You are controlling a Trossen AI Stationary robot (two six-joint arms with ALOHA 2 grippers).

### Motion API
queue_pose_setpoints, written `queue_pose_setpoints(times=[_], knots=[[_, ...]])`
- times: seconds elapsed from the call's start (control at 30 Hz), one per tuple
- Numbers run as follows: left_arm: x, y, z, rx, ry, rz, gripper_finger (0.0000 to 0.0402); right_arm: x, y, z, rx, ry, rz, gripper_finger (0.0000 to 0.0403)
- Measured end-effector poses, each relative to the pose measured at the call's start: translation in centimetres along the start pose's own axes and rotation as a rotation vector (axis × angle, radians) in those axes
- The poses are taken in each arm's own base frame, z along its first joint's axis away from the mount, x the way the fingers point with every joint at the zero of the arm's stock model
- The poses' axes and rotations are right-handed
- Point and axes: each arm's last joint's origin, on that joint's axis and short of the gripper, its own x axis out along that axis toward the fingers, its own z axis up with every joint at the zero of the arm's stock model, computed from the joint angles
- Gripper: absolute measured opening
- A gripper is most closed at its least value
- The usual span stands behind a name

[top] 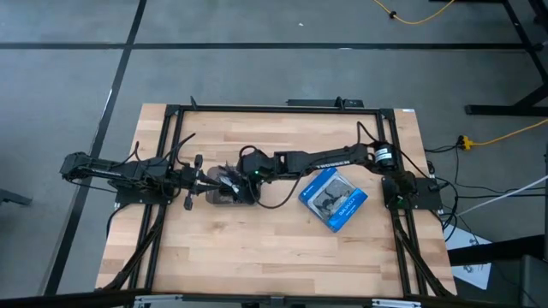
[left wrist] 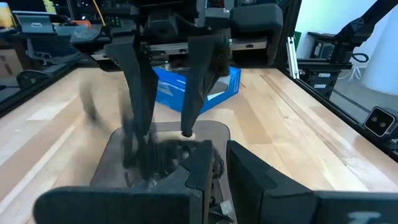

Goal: Pick and place USB-C Cables
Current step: Put the black charger cable into the black bin, then return to Home Position

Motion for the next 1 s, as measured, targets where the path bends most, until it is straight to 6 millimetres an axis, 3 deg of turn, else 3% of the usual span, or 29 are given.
queue_pose_setpoints(times=[0.13,0.43,0.73,1.0], knots=[[0.0,0.0,0.0,0.000,0.000,0.000,0.0041,0.0,0.0,-0.1,0.000,0.011,-0.003,0.0196],[0.0,0.0,0.0,0.000,0.000,0.000,0.0041,-0.6,0.1,0.2,-0.001,0.042,0.042,0.0201],[0.0,0.0,0.0,0.000,0.000,0.000,0.0041,-5.3,0.4,5.2,0.008,0.026,0.034,0.0201],[0.0,0.1,0.0,0.000,-0.001,0.018,0.0041,-6.6,0.9,6.6,0.005,-0.004,0.068,0.0202]])
